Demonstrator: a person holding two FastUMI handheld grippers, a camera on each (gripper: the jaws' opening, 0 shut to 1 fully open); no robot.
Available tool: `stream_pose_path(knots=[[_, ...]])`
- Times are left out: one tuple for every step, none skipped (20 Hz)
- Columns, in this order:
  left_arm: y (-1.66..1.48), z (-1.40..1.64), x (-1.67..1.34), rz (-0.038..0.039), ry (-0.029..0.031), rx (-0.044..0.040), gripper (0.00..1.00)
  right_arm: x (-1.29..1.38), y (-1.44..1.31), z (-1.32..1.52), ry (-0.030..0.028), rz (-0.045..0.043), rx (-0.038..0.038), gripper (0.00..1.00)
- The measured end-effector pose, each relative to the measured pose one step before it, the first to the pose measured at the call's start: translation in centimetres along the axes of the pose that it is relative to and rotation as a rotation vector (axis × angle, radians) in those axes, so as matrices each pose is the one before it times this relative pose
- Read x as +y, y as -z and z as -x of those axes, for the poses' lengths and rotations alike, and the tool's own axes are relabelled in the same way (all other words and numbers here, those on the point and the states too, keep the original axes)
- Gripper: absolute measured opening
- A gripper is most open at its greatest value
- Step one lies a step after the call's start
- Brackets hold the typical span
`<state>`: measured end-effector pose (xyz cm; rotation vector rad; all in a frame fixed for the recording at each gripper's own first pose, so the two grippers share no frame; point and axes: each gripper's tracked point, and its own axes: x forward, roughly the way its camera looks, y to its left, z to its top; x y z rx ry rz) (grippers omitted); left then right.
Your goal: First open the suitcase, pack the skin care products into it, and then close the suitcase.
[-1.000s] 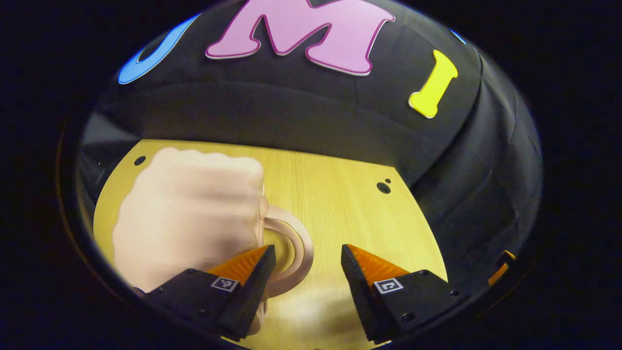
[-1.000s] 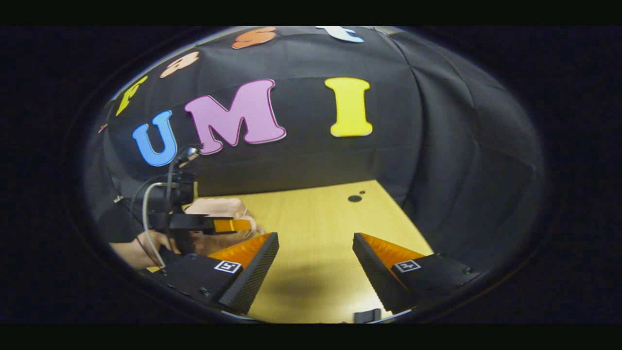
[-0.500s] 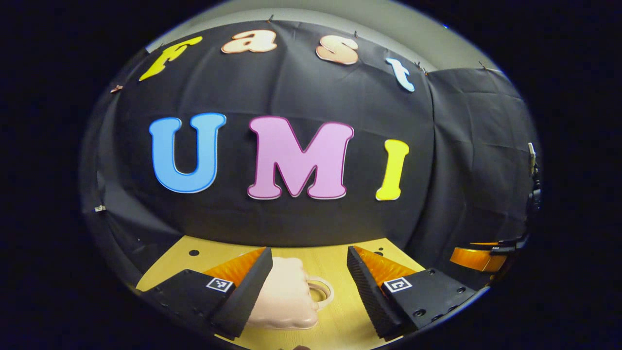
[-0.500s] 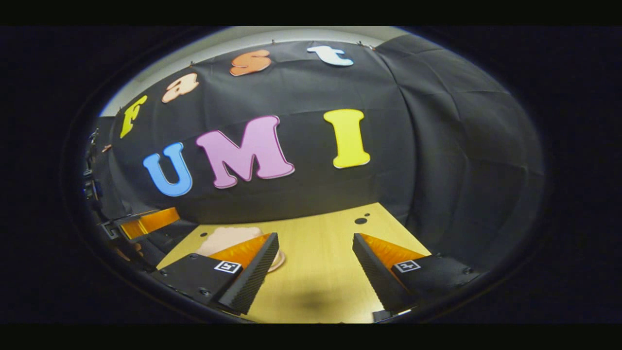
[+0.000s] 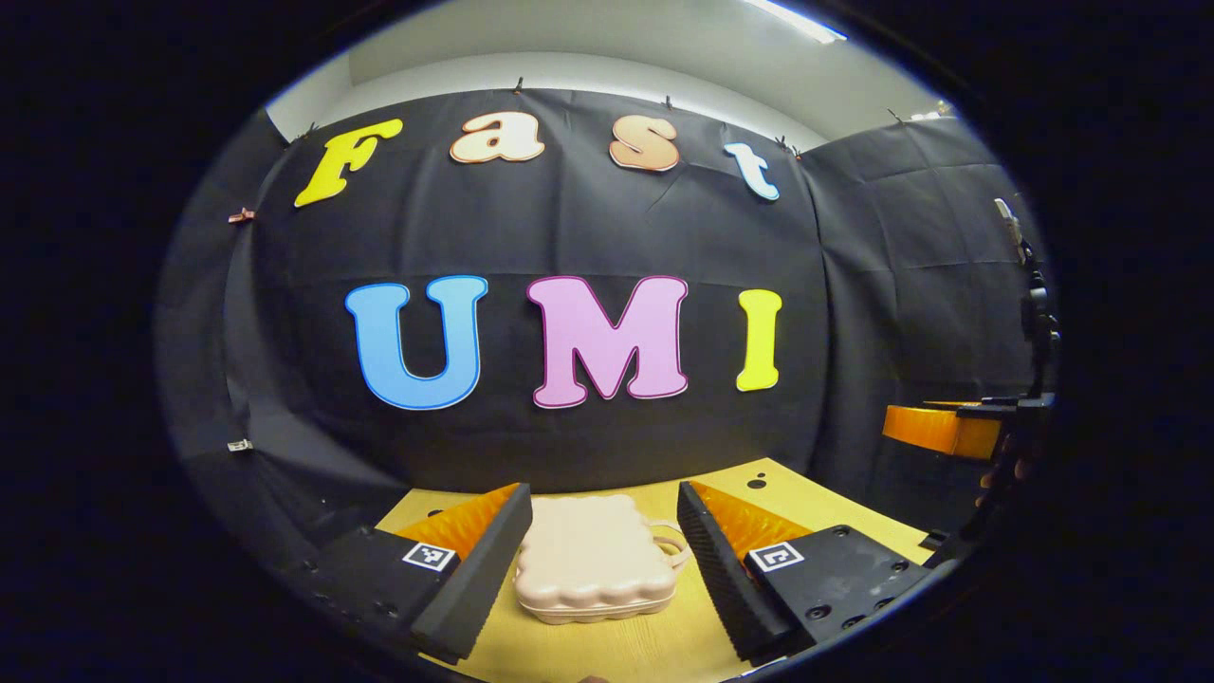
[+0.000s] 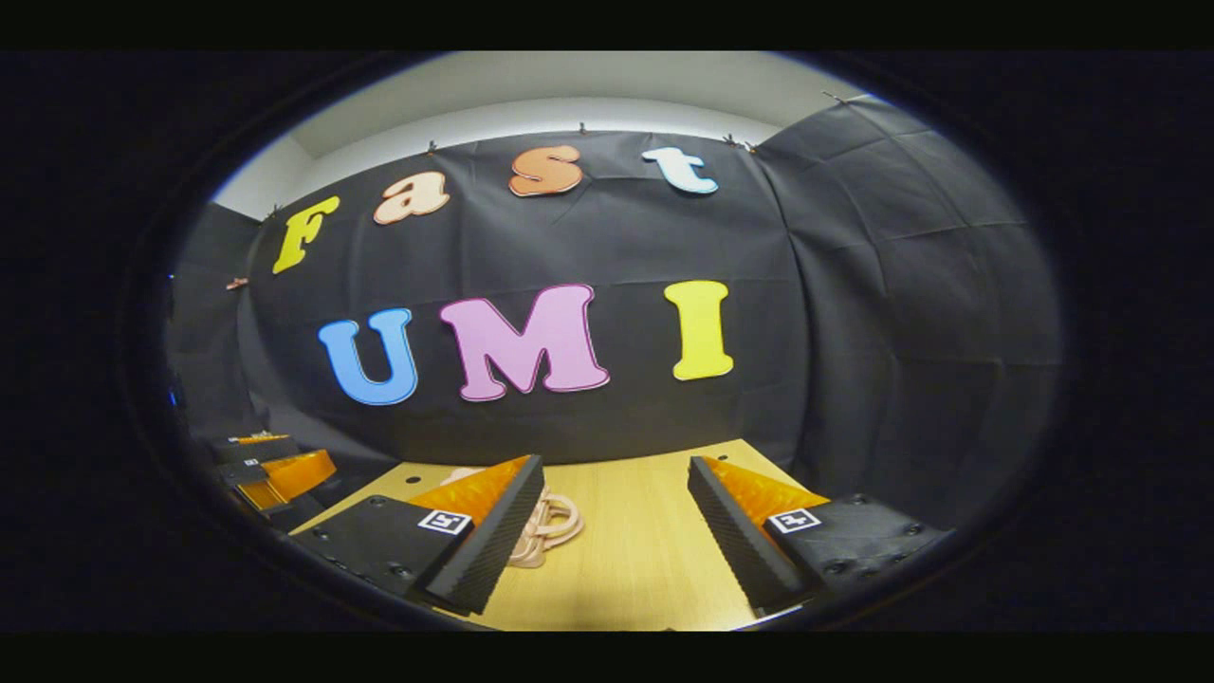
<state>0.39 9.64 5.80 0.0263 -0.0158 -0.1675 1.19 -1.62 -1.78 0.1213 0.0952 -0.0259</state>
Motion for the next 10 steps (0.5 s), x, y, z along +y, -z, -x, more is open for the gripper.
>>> stream_pose_path(knots=[[0.280,0.079,-0.192,0.01498,0.00342,0.00995,0.93,0.313,-0.086,0.110,-0.00377,0.01061,-0.00360,1.00],[0.085,0.007,-0.185,0.01795,0.00454,0.00691,0.96,0.172,-0.276,0.114,-0.00470,0.01572,-0.01389,0.97],[-0.147,-0.105,-0.240,0.01557,0.00371,0.00031,0.92,0.055,-0.216,0.002,-0.00467,0.01220,-0.00831,0.97],[-0.375,-0.100,-0.052,0.00918,-0.00473,-0.00531,0.97,0.176,-0.087,-0.093,-0.01171,0.00605,-0.00920,0.97],[-0.423,-0.243,0.023,0.00115,-0.00893,-0.00967,0.96,0.333,-0.428,-0.237,-0.01589,0.00257,-0.01816,0.97],[-0.543,-0.270,0.223,-0.00662,-0.02412,-0.00534,0.96,0.231,-0.189,-0.368,-0.02378,-0.00565,-0.00285,0.97],[-0.370,-0.075,0.345,-0.00350,-0.02214,-0.01076,0.96,0.521,0.165,-0.259,-0.03025,-0.00223,-0.00026,0.97],[-0.773,0.008,0.188,0.00129,-0.02046,-0.02593,0.96,0.475,-0.228,-0.235,-0.02877,0.00859,-0.00666,0.97],[-0.492,-0.030,0.315,0.00639,-0.02947,-0.01159,0.96,-0.005,0.079,-0.131,-0.02169,0.01613,0.01253,1.00],[-0.143,0.164,0.421,0.01966,-0.04032,-0.00052,0.96,0.365,0.545,0.014,-0.02552,0.01781,0.02599,0.97]])
